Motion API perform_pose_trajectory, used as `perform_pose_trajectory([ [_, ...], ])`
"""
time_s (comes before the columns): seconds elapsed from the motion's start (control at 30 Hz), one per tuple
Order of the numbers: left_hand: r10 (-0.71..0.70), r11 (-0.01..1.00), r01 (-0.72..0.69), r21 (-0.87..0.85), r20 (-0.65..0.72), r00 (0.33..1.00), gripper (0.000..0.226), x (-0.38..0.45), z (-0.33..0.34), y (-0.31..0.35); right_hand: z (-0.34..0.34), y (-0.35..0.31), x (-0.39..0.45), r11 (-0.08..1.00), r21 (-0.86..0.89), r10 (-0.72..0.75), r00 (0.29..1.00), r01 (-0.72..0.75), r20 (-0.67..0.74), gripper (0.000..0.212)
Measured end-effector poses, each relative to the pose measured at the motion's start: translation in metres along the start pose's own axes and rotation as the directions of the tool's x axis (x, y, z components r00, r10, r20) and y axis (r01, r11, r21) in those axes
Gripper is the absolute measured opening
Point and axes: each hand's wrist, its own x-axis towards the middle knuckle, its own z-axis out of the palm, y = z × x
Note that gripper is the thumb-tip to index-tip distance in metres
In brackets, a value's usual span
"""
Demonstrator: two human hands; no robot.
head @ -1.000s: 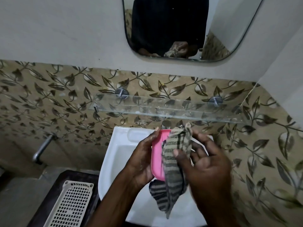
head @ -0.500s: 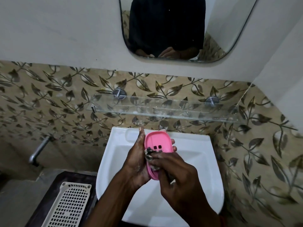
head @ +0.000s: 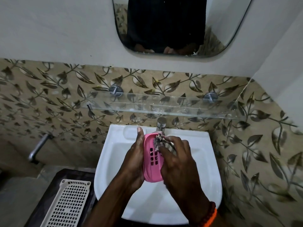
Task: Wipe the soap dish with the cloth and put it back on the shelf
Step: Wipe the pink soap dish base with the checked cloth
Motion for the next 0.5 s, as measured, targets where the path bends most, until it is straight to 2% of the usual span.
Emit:
perform_pose_trajectory([
  [0.13,0.01,1.0,-0.01,0.016,-0.052,0.999,0.077,-0.001,-0.022,-0.006,0.003,-0.005,-0.013,0.991,0.127,0.027,0.985,-0.049,0.17,0.029],
  [0.2,0.028,1.0,-0.029,-0.007,-0.079,0.996,0.079,0.0,-0.041,-0.001,0.012,-0.005,-0.02,0.946,0.315,-0.009,0.966,-0.075,0.257,0.025],
  [0.27,0.002,0.997,-0.007,-0.073,-0.067,0.998,0.082,0.002,-0.064,0.01,0.022,-0.006,-0.022,0.853,0.49,0.009,0.944,-0.179,0.329,0.027],
  [0.37,-0.12,0.964,0.115,-0.24,-0.005,0.993,0.09,0.003,-0.103,0.02,0.037,-0.008,-0.017,0.723,0.59,0.194,0.925,-0.36,0.326,0.029],
  [0.43,-0.195,0.925,0.222,-0.307,0.116,0.974,0.101,0.0,-0.124,0.016,0.046,-0.011,-0.012,0.589,0.627,0.324,0.86,-0.51,0.396,0.033],
  [0.5,-0.217,0.891,0.285,-0.354,0.219,0.951,0.109,-0.002,-0.137,0.007,0.056,-0.014,-0.006,0.412,0.652,0.395,0.769,-0.637,0.502,0.035],
])
